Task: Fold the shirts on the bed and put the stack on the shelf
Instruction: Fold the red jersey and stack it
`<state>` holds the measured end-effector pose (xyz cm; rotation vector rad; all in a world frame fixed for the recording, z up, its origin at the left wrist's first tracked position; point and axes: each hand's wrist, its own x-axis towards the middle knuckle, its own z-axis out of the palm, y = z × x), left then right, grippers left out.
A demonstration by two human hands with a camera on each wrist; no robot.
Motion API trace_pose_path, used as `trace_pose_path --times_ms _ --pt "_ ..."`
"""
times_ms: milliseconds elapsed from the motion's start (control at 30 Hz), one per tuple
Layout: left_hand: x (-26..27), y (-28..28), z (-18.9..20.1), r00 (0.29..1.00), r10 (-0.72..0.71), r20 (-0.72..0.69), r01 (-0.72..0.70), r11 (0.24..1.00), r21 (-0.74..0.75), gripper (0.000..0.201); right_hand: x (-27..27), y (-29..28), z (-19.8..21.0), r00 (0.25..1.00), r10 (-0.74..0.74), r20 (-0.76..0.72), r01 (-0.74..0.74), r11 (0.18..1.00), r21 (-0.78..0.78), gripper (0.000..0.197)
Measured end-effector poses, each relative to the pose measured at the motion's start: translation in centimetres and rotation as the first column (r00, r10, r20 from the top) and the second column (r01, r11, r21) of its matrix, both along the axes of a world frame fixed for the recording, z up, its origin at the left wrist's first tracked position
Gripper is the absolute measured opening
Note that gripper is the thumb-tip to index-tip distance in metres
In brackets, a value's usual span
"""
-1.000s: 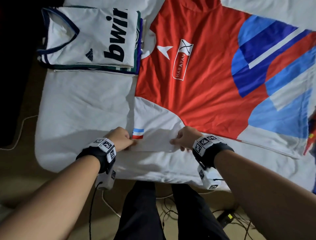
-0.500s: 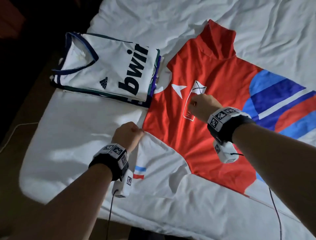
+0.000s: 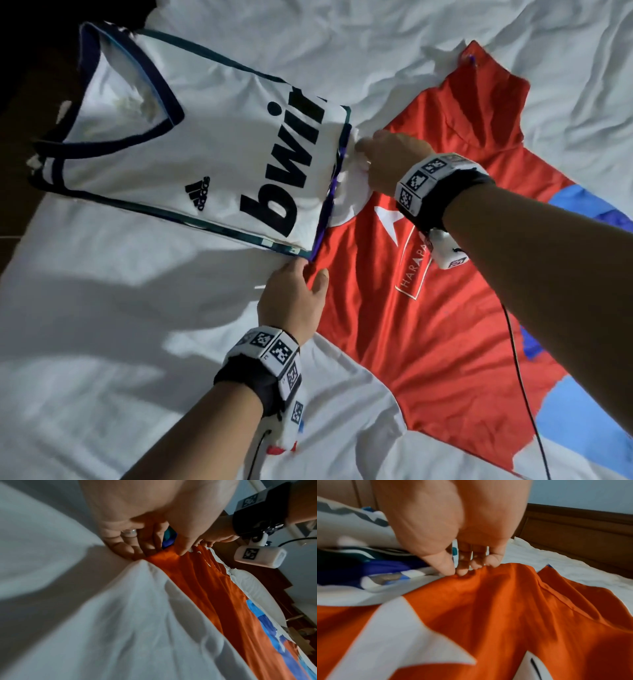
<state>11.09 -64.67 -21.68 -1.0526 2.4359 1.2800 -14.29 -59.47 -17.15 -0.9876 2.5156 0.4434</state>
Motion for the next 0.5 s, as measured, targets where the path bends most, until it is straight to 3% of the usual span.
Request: trace_pose_path --times_ms 233,333,400,500 --pt "-0.2 -0.1 -0.2 0.999 -0.022 0.025 0.022 1.0 -0.01 0.027 -2.5 -1.4 0.3 0.993 0.117 0.033 -0.12 0.989 0.086 0.026" --pt "0.2 -0.3 -0.1 0.99 0.106 -0.089 -0.101 0.993 0.056 0.021 -3.2 -1.2 0.6 0.996 -0.013 0.089 0.024 0.992 -0.122 0.021" --pt "0.9 -0.3 -0.2 0.962 0.214 -0.17 -0.201 0.975 0.093 0.016 -3.4 -0.8 0.6 0.976 -0.157 0.152 0.199 0.927 -0.317 0.019" --pt "2.0 -0.1 -0.5 0.967 0.219 -0.13 -0.208 0.973 0.096 0.019 -3.1 0.3 -0.6 0.96 -0.183 0.213 0.243 0.922 -0.303 0.033"
